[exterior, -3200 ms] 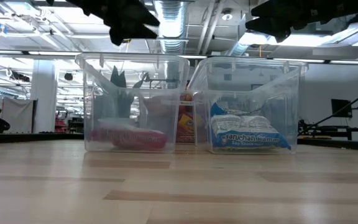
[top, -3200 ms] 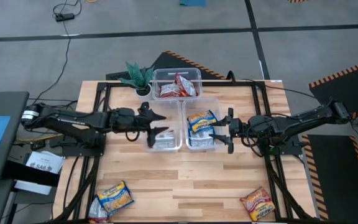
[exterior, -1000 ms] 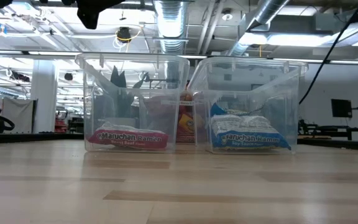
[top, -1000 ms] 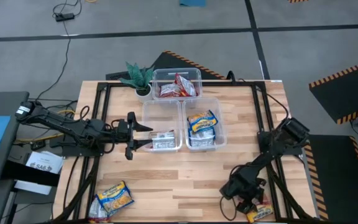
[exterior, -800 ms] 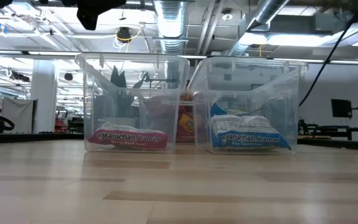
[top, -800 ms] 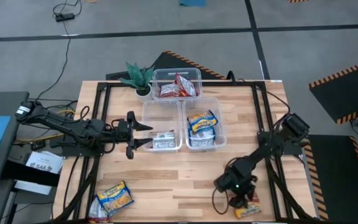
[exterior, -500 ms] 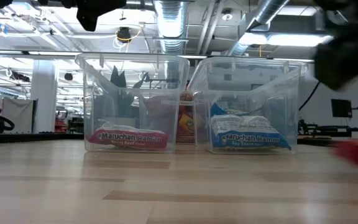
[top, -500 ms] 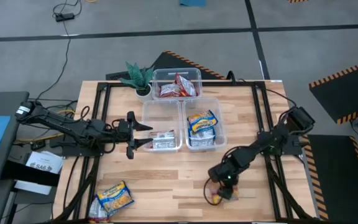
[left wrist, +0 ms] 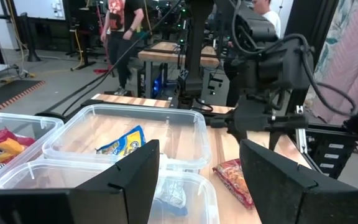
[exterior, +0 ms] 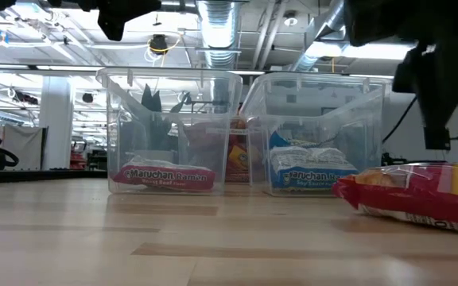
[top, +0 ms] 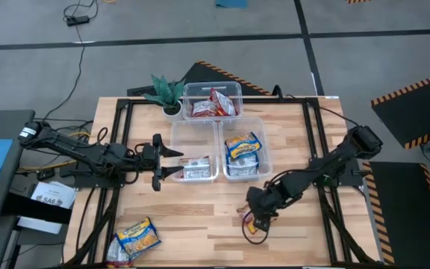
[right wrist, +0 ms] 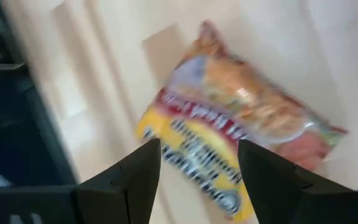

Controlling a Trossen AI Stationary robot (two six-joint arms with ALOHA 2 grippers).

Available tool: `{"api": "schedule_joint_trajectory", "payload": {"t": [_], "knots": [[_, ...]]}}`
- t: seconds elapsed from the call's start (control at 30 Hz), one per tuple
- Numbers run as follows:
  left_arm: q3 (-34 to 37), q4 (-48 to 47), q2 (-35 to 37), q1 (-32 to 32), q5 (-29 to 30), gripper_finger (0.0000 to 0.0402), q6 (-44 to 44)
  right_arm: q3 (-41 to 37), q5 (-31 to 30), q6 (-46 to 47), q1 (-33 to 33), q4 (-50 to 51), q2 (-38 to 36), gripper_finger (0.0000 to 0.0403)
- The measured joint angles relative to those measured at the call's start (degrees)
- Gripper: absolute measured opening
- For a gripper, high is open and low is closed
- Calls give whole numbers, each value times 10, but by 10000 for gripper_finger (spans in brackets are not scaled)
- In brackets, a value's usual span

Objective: Sort Maruchan noodles
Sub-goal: Put the red noodle pack into the bottom left transparent bin

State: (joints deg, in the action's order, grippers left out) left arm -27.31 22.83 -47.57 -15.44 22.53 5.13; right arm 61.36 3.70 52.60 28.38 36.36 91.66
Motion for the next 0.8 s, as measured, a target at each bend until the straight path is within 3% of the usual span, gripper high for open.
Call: {"api": "schedule_joint_trajectory", "payload": {"t": [0.27, 0.53, 0.8], "knots": [[0, -5, 0, 0, 7, 210, 0, 106, -65, -35, 20, 151, 95, 239], [0, -12, 0, 0, 8, 210, 0, 154, -87, -125, 33, 153, 180, 239], [0, -15, 0, 0, 8, 210, 0, 158, -97, -176, 33, 155, 215, 228]]}}
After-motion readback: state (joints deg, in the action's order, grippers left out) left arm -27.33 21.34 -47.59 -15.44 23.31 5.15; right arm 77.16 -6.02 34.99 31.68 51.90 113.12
